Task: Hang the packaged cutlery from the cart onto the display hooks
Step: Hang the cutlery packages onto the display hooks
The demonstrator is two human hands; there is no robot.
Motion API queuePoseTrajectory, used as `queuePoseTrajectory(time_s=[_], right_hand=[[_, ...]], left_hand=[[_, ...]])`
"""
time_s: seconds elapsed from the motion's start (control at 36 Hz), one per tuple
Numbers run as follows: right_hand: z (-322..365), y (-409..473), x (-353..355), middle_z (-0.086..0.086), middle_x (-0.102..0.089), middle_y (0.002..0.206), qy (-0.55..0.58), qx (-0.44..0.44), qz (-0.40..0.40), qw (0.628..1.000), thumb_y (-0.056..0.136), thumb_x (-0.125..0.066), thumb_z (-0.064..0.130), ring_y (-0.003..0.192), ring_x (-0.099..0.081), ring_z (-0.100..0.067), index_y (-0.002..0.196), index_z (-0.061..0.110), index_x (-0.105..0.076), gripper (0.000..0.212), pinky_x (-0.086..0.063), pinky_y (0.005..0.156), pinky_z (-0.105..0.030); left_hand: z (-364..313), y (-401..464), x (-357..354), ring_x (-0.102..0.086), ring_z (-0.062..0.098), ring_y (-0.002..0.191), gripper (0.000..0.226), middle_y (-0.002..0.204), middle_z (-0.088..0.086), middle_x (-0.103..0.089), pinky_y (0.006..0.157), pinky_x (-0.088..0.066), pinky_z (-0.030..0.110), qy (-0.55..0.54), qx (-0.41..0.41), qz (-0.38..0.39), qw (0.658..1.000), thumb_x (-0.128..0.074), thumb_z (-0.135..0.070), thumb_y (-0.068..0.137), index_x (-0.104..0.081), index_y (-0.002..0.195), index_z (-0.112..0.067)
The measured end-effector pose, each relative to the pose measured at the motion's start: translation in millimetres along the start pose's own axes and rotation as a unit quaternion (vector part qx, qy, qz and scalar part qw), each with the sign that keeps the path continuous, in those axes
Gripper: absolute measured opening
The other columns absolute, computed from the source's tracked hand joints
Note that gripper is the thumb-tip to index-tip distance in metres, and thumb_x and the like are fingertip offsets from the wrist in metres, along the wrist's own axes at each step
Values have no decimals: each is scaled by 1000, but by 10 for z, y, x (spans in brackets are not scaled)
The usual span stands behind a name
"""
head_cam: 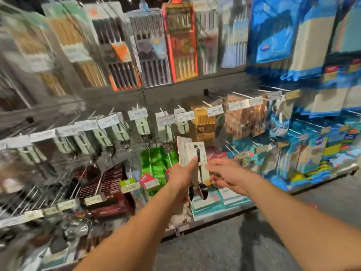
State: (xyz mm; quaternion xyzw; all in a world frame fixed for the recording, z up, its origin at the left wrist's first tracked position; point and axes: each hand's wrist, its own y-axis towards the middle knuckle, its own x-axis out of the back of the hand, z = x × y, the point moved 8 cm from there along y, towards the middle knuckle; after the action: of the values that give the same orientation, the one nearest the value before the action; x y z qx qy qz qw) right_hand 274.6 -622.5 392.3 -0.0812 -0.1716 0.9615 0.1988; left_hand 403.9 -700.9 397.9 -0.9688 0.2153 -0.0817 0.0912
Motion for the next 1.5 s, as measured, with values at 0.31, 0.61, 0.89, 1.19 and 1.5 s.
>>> queuePoseTrajectory(time_s=[0.31, 0.61, 0.89, 1.19, 1.5], right_hand=[[347, 1248, -325, -14, -69, 101, -55, -23, 68, 996, 94, -66, 14, 74, -72, -18, 110, 12, -62, 17, -59, 66, -29], [408, 2317, 232, -19, -69, 112, -136, -83, 67, 985, 93, -66, 11, 79, -75, -22, 118, 3, -61, 26, -60, 63, -31], [607, 2787, 419, -11, -65, 109, -123, -17, -12, 992, 95, -62, 9, 82, -75, -24, 105, 7, -63, 10, -62, 73, -31], [821, 2986, 212, -11, -67, 103, -113, 38, -42, 992, 96, -61, 14, 83, -75, -20, 98, 13, -60, 2, -61, 79, -33], [871, 3164, 158, -11, -69, 102, -128, 44, -89, 987, 99, -54, 6, 76, -75, -20, 110, 8, -60, 13, -62, 72, -34]], left_hand=[[7, 1040, 390, -57, 2, 39, 32, 63, 0, -63, 37, -40, 13, 8, 51, -59, 997, -67, -24, 94, -69, 105, 6], [60, 1830, 311, -62, 21, 65, 51, 79, 10, -65, 48, -48, 19, 41, 126, -75, 988, -57, -44, 97, -58, 106, 5], [59, 2222, 106, -58, 19, 61, 38, 73, 9, -61, 56, -51, 28, 19, 142, -28, 989, -54, -33, 102, -60, 88, 2], [-107, 2500, 147, -60, 21, 65, 34, 79, 12, -65, 45, -46, 22, -8, 110, -5, 994, -56, -30, 101, -61, 78, -6], [-179, 2757, 150, -61, 18, 52, 40, 75, 11, -66, 45, -45, 24, 13, 85, 31, 996, -53, -37, 101, -63, 87, 0]])
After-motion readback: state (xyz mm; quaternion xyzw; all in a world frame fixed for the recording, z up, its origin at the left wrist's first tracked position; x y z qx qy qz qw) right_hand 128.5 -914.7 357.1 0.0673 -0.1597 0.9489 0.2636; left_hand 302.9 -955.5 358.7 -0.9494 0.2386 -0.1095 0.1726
